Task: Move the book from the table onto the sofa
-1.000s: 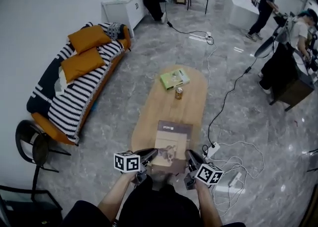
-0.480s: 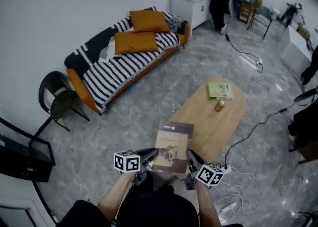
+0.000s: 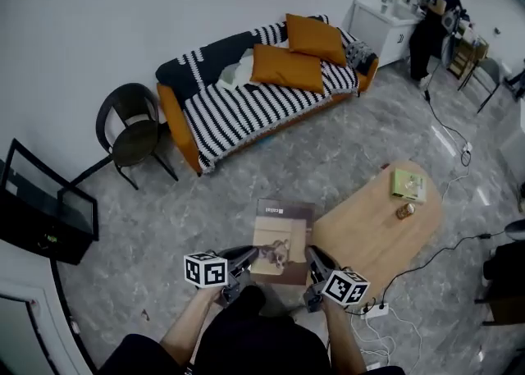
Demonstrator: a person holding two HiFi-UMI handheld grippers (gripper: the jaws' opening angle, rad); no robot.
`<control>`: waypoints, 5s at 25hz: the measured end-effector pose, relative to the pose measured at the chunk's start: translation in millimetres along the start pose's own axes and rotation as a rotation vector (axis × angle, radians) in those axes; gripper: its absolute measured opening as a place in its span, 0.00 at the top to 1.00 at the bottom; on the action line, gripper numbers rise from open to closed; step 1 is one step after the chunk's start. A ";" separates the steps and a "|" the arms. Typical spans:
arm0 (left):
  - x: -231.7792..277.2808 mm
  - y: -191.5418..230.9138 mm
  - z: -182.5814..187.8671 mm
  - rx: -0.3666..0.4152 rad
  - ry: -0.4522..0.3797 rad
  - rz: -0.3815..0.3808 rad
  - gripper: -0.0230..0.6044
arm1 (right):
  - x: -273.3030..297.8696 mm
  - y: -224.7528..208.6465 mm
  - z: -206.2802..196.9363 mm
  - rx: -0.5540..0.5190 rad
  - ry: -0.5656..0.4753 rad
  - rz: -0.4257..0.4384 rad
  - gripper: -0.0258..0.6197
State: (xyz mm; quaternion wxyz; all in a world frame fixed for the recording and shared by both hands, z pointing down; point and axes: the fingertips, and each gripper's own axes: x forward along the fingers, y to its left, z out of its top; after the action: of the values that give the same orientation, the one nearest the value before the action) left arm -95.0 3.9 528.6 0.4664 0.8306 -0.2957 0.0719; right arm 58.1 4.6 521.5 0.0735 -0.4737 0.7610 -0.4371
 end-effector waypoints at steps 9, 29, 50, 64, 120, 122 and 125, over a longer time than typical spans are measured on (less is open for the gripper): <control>-62.6 98.2 86.1 -0.025 -0.049 0.021 0.89 | 137.1 63.4 -7.4 -0.033 0.071 0.045 0.84; -38.9 214.0 256.1 -0.068 -0.139 0.085 0.89 | 345.9 73.1 77.4 -0.056 0.177 0.127 0.84; 26.2 311.2 422.6 -0.130 -0.198 0.143 0.89 | 529.1 48.9 180.3 -0.018 0.264 0.195 0.84; 32.0 428.1 550.0 -0.165 -0.171 0.106 0.89 | 693.2 63.9 216.1 0.007 0.280 0.147 0.84; 242.6 835.5 682.6 -0.420 -0.125 0.206 0.89 | 1143.7 -176.7 213.2 0.094 0.530 0.086 0.83; 248.8 847.1 678.2 -0.433 -0.129 0.214 0.89 | 1153.3 -187.3 206.8 0.093 0.537 0.076 0.83; 257.1 870.4 675.5 -0.417 -0.133 0.285 0.89 | 1166.8 -201.3 196.9 0.047 0.559 0.051 0.83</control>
State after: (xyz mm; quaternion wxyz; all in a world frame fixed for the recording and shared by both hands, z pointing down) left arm -477.1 -996.7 892.9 0.5922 0.6694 -0.4481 0.0196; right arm -336.9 -1062.8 902.7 -0.1172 -0.3137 0.7530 -0.5665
